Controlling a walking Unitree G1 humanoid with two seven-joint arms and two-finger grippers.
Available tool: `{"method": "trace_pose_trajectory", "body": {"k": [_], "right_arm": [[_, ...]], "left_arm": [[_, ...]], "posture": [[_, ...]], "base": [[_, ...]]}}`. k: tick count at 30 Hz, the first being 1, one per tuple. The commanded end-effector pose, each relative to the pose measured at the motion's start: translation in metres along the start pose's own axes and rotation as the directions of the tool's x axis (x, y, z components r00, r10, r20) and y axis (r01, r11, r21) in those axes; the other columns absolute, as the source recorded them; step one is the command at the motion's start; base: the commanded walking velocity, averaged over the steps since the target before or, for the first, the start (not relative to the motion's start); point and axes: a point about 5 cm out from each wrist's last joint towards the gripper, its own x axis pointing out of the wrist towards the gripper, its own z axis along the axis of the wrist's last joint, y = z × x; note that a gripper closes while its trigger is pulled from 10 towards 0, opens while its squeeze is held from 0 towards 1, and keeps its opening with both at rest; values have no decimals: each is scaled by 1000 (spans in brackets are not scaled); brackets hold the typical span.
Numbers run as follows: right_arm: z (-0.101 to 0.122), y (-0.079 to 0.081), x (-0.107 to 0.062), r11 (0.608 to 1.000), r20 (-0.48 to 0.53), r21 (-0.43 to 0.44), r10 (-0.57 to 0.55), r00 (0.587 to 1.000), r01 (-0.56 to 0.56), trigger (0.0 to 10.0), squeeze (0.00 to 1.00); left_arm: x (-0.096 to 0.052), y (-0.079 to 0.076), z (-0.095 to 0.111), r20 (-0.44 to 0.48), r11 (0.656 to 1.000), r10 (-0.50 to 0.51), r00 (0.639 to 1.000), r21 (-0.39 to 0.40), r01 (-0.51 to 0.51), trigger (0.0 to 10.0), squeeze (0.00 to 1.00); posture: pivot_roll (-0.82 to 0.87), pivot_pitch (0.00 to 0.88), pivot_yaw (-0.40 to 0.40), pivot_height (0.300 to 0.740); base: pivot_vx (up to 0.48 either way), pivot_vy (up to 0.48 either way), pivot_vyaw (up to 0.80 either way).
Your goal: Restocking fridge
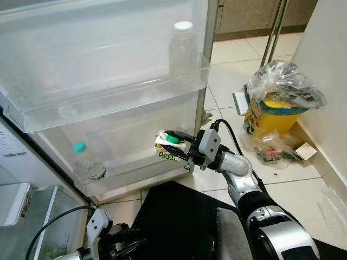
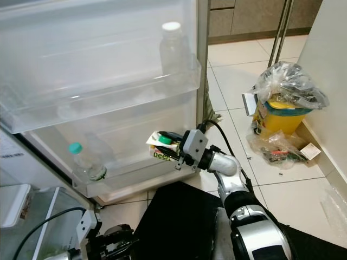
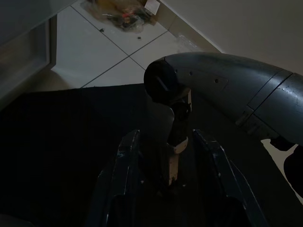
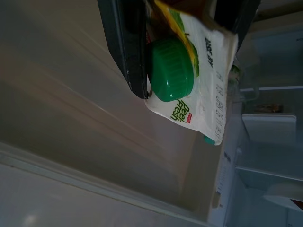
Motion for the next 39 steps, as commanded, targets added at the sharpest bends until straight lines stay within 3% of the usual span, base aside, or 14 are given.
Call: {"method": "trace_pose_trajectory", "body": {"k": [1, 6, 12, 21, 32, 39], "right_arm": [[-19, 11, -14, 993, -92, 113, 32, 995, -22, 10000, 0], [-17, 8, -15, 992, -76, 123, 39, 996, -29, 10000, 0], [-11, -5, -32, 985, -75, 136, 118, 990, -107, 10000, 0], [1, -27, -40, 993, -50, 99, 62, 997, -57, 10000, 0], [5, -32, -42, 993, -129, -42, 107, 986, -113, 10000, 0], [13, -41, -37, 989, -127, -123, 66, 990, -82, 10000, 0]], "left_arm": [[-9, -1, -4, -30, 1000, 11, 999, -11, -11, 10000, 0], [-9, -1, -4, -31, 1000, 12, 999, -14, -13, 10000, 0], [-8, -3, -3, -36, 1000, 11, 999, -22, -12, 10000, 0], [-8, -5, -2, -39, 1000, 10, 999, -28, -11, 10000, 0], [-9, -5, -2, -48, 999, 4, 999, -32, -5, 10000, 0], [-7, -7, -2, -51, 999, -4, 999, -35, 3, 10000, 0]], "posture": [[133, 296, 51, 450], [132, 296, 51, 450], [132, 296, 54, 450], [132, 298, 60, 450], [126, 298, 64, 450], [122, 300, 63, 450]], "base": [[0, 0, 0], [0, 0, 0], [0, 0, 0], [0, 0, 0], [0, 0, 0], [0, 0, 0]]}}
